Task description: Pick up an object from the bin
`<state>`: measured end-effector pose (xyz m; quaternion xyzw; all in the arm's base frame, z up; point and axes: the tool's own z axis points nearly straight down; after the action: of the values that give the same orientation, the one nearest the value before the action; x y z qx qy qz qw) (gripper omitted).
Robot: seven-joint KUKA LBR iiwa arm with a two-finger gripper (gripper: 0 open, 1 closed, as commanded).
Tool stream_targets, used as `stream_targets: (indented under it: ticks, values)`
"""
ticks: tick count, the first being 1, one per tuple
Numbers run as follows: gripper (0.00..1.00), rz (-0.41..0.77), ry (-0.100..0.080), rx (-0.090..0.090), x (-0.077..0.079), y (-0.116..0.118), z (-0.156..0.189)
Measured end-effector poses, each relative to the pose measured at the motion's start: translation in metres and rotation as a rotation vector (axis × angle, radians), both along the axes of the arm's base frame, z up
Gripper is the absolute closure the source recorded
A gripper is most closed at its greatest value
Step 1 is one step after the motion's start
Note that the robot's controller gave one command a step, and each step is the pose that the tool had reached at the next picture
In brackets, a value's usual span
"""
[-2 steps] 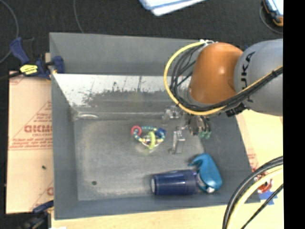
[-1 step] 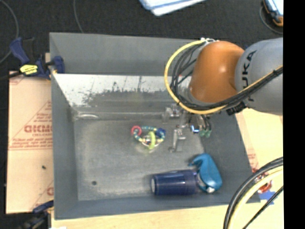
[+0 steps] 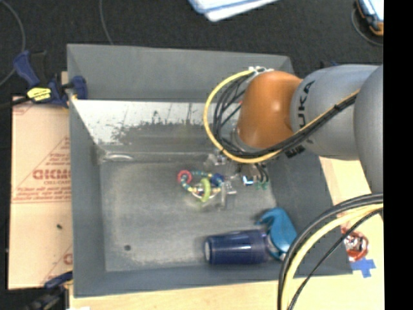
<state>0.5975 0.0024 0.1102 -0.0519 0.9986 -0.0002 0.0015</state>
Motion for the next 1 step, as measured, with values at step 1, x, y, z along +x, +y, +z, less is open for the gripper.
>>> stream_targets:
  ticks: [1]
  values:
    - [1.00, -0.225, 0.000, 0.001, -0.0012, 0.0205, -0.0312]
